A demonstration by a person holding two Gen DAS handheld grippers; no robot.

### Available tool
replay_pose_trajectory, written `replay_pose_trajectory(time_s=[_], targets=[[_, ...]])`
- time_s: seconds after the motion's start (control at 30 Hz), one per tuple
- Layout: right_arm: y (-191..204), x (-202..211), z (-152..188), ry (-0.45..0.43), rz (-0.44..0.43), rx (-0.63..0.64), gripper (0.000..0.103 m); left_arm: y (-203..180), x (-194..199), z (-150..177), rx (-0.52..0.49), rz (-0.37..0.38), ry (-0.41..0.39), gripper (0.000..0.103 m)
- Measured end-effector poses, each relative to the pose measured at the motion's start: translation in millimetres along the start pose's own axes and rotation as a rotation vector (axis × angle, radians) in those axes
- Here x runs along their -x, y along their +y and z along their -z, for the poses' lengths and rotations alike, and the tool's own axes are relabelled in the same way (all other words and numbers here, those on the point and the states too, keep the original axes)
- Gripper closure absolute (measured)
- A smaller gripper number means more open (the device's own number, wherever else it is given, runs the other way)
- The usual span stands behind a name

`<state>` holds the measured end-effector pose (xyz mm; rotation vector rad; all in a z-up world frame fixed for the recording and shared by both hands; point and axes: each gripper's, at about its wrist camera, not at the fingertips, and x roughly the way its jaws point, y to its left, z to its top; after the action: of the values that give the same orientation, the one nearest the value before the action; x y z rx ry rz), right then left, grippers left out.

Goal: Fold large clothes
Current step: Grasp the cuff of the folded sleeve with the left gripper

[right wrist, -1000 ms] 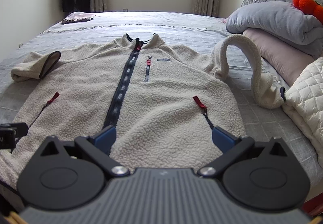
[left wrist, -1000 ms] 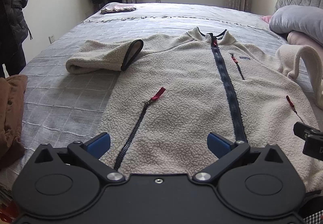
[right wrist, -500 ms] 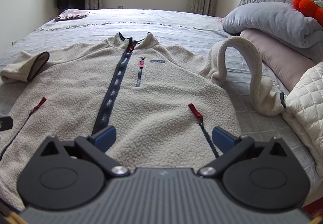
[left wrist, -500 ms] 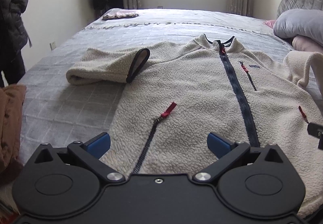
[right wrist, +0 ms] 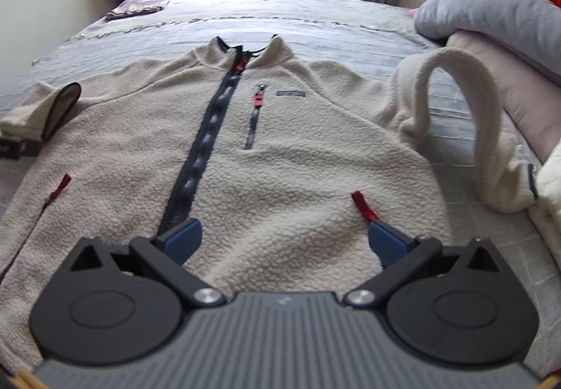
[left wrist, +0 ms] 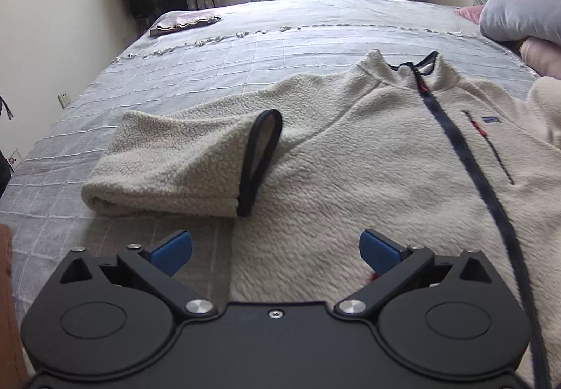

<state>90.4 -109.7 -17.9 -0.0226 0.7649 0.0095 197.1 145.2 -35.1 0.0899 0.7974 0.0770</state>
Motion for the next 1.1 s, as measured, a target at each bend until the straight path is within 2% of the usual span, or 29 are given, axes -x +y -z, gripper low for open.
replay_pose_trajectory(time_s=[0.2,0.3,0.4,0.43,0.47,0.5,0.57,0.67,0.77,0.87,1.03,1.1], targets=[[3,-17,-10,0.028,-0.017,0.049,0.000,26,-40,-34,-0.008,-0.031,-0.024,0.001],[-3,-35,-15,0.058,-0.026,0.033,0.000,34,-64,-47,-0.004,0.003,-0.030,0.002],[-11,-53,-18,0.078,0.002,0.011,0.000,34,-85,-53,0.001,0.047,-0.017,0.003],[-14,-57,-19,0.086,0.005,0.004,0.000,33,-90,-54,0.004,0.047,-0.018,0.006],[-15,-60,-19,0.091,0.004,-0.002,0.000,31,-94,-55,-0.002,0.023,-0.028,0.029],[-16,-63,-19,0.097,0.001,-0.004,0.000,29,-95,-56,-0.015,-0.023,-0.039,0.051],[-16,-67,-18,0.107,0.005,0.002,0.000,37,-88,-59,-0.012,-0.067,-0.079,0.075],[-16,-68,-17,0.108,0.013,0.017,0.000,73,-62,-71,0.044,-0.165,-0.159,0.085],[-18,-68,-19,0.105,0.023,0.013,0.000,122,-38,-83,0.044,-0.359,-0.220,0.086],[-21,-67,-23,0.094,0.031,0.012,0.000,177,-28,-87,0.051,-0.553,-0.218,0.087],[-25,-65,-27,0.086,0.049,0.007,0.000,268,-48,-76,0.060,-0.852,-0.108,0.086],[-29,-64,-28,0.081,0.053,0.004,0.000,296,-60,-69,0.036,-0.936,-0.010,0.074]])
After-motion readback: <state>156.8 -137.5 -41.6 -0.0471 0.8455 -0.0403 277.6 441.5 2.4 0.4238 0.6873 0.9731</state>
